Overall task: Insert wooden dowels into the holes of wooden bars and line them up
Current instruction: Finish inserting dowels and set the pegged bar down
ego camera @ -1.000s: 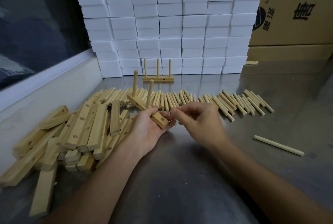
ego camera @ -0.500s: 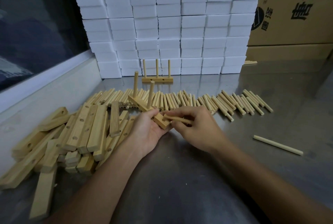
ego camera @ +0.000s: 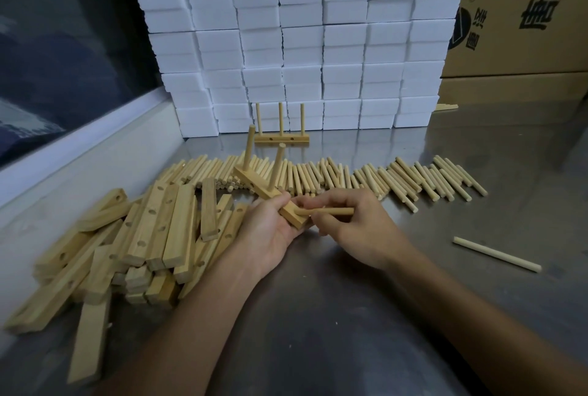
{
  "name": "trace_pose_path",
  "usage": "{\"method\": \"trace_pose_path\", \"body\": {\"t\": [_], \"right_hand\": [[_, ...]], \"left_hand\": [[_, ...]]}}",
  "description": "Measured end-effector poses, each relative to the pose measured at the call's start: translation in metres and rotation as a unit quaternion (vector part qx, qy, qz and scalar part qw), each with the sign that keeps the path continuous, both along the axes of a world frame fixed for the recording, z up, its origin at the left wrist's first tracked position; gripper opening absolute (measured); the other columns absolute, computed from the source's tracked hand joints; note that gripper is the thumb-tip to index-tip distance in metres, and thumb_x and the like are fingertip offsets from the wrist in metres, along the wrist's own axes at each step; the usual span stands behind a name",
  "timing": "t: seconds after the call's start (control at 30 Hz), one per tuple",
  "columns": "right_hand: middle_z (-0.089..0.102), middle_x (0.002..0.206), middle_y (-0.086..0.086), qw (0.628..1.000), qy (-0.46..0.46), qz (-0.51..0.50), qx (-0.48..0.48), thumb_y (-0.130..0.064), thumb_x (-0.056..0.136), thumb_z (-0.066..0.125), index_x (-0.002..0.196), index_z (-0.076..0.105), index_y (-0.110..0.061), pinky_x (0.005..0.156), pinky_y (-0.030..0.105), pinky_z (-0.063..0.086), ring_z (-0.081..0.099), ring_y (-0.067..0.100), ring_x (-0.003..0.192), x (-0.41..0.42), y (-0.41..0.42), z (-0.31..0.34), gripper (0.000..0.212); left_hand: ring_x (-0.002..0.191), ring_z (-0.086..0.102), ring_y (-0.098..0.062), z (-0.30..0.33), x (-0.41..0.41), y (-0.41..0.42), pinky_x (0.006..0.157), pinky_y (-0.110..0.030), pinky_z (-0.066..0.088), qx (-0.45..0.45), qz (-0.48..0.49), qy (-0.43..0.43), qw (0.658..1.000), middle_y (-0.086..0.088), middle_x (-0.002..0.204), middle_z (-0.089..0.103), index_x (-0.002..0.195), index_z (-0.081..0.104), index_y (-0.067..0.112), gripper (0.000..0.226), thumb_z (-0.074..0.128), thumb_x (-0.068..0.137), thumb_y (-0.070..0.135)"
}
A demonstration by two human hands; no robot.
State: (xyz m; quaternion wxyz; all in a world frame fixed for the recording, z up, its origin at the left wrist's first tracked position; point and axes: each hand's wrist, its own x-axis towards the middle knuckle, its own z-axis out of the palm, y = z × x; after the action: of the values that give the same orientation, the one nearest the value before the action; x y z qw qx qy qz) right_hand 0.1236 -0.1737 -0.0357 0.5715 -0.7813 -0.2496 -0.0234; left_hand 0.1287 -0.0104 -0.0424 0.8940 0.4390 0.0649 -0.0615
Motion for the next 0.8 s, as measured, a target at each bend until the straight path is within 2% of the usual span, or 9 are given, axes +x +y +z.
{"method": "trace_pose_path", "body": {"t": [0.07, 0.13, 0.2, 0.27, 0.33, 0.4, 0.47, 0.53, 0.8], "right_hand": [[0.075, 0.083, -0.014, 0.999, 0.022, -0.001, 0.042, 0.005, 0.089, 0.065, 0.096, 0.072, -0.005, 0.06, 0.011, 0.05, 0.067, -0.005, 0.071, -0.001, 0.001, -0.002, 0.014], [0.073, 0.071, -0.006, 0.996, 0.036, 0.002, 0.076, 0.008, 0.088, 0.065, 0.096, 0.073, -0.003, 0.056, 0.013, 0.049, 0.065, 0.001, 0.061, -0.001, 0.002, -0.002, 0.015], [0.073, 0.074, 0.011, 0.995, 0.031, 0.014, 0.09, 0.003, 0.091, 0.065, 0.101, 0.074, -0.006, 0.059, 0.023, 0.056, 0.066, 0.014, 0.061, -0.002, 0.003, -0.002, 0.016], [0.072, 0.08, 0.017, 0.997, 0.005, 0.015, 0.079, -0.002, 0.094, 0.063, 0.106, 0.073, -0.007, 0.067, 0.032, 0.06, 0.067, 0.021, 0.065, -0.003, 0.005, -0.003, 0.016], [0.072, 0.085, 0.016, 0.998, -0.035, -0.015, 0.04, -0.007, 0.095, 0.062, 0.108, 0.072, -0.006, 0.072, 0.04, 0.06, 0.068, 0.024, 0.07, -0.002, 0.005, -0.006, 0.016], [0.072, 0.085, 0.007, 0.996, -0.076, -0.04, -0.006, -0.013, 0.096, 0.063, 0.108, 0.073, -0.01, 0.072, 0.039, 0.059, 0.068, 0.017, 0.072, -0.001, 0.005, -0.008, 0.016], [0.072, 0.086, -0.003, 0.991, -0.117, -0.056, -0.04, -0.019, 0.096, 0.063, 0.106, 0.073, -0.015, 0.072, 0.034, 0.058, 0.068, 0.01, 0.076, -0.001, 0.007, -0.008, 0.014], [0.072, 0.085, -0.006, 0.987, -0.139, -0.069, -0.05, -0.023, 0.096, 0.064, 0.105, 0.073, -0.016, 0.071, 0.034, 0.058, 0.068, 0.007, 0.077, -0.003, 0.009, -0.008, 0.015], [0.067, 0.071, 0.005, 0.972, -0.192, -0.111, -0.078, -0.031, 0.094, 0.066, 0.087, 0.071, -0.004, 0.063, 0.041, 0.052, 0.064, 0.018, 0.066, -0.004, 0.022, 0.0, 0.028]], "left_hand": [[0.084, 0.072, -0.032, 0.001, 0.0, -0.001, 0.062, -0.038, 0.059, 0.002, -0.003, 0.002, 1.0, -0.025, 0.101, 0.066, 0.132, 0.04, 0.0, 0.03, 0.037, 0.104, 0.011], [0.081, 0.071, -0.03, 0.0, 0.0, -0.002, 0.059, -0.036, 0.058, 0.013, -0.002, 0.012, 1.0, -0.026, 0.108, 0.064, 0.137, 0.039, -0.004, 0.036, 0.038, 0.104, 0.011], [0.072, 0.069, -0.028, 0.0, -0.001, -0.003, 0.054, -0.034, 0.055, 0.024, -0.001, 0.019, 1.0, -0.03, 0.113, 0.061, 0.14, 0.037, -0.007, 0.04, 0.038, 0.104, 0.012], [0.075, 0.067, -0.03, 0.0, 0.0, -0.003, 0.055, -0.037, 0.053, 0.022, -0.003, 0.017, 1.0, -0.034, 0.122, 0.059, 0.136, 0.037, -0.009, 0.038, 0.038, 0.105, 0.013], [0.096, 0.068, -0.034, 0.0, 0.0, -0.002, 0.065, -0.042, 0.054, 0.012, -0.012, 0.011, 1.0, -0.032, 0.125, 0.061, 0.135, 0.036, -0.006, 0.035, 0.037, 0.105, 0.011], [0.105, 0.068, -0.036, 0.001, -0.001, -0.002, 0.072, -0.045, 0.055, 0.006, -0.026, 0.002, 1.0, -0.029, 0.12, 0.065, 0.135, 0.035, -0.003, 0.032, 0.035, 0.105, 0.01], [0.1, 0.071, -0.033, 0.002, -0.003, -0.003, 0.073, -0.044, 0.059, 0.002, -0.033, -0.004, 0.999, -0.027, 0.116, 0.067, 0.134, 0.036, -0.005, 0.032, 0.035, 0.105, 0.008], [0.1, 0.071, -0.032, 0.001, -0.002, -0.004, 0.074, -0.043, 0.059, -0.002, -0.021, -0.001, 1.0, -0.028, 0.118, 0.066, 0.137, 0.037, -0.006, 0.035, 0.037, 0.105, 0.007], [0.102, 0.07, -0.036, 0.002, -0.002, -0.006, 0.076, -0.043, 0.061, -0.003, 0.001, 0.013, 1.0, -0.029, 0.116, 0.066, 0.134, 0.043, -0.008, 0.033, 0.037, 0.105, 0.006]]}}
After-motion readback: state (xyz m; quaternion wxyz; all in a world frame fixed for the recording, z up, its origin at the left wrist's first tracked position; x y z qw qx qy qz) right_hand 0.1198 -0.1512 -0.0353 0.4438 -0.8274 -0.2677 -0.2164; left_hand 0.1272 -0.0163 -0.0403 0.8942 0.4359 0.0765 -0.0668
